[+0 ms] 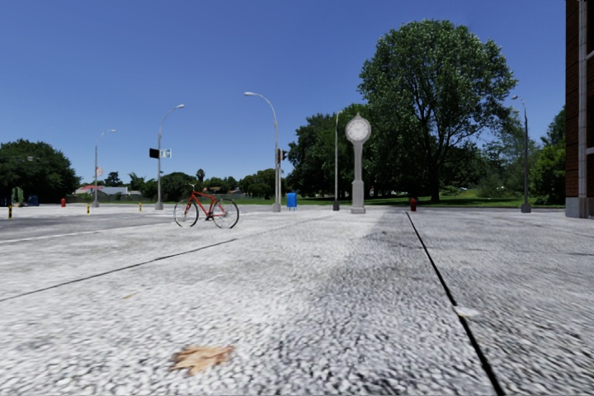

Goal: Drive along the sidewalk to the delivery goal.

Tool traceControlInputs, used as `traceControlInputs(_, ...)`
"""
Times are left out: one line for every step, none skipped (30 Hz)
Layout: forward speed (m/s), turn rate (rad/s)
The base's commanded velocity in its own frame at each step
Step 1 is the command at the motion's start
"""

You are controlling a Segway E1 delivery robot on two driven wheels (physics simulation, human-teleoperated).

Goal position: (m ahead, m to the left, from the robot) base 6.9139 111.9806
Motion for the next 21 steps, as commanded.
traceControlInputs(2.00,0.00)
traceControlInputs(2.00,0.00)
traceControlInputs(2.00,0.00)
traceControlInputs(2.00,0.00)
traceControlInputs(2.00,0.00)
traceControlInputs(2.00,0.00)
traceControlInputs(2.00,0.00)
traceControlInputs(2.00,0.00)
traceControlInputs(2.00,0.00)
traceControlInputs(2.00,0.00)
traceControlInputs(2.00,0.00)
traceControlInputs(2.00,0.00)
traceControlInputs(2.00,0.00)
traceControlInputs(2.00,0.00)
traceControlInputs(2.00,0.00)
traceControlInputs(2.00,0.00)
traceControlInputs(2.00,0.00)
traceControlInputs(2.00,0.00)
traceControlInputs(2.00,0.00)
traceControlInputs(2.00,0.00)
traceControlInputs(2.00,0.00)
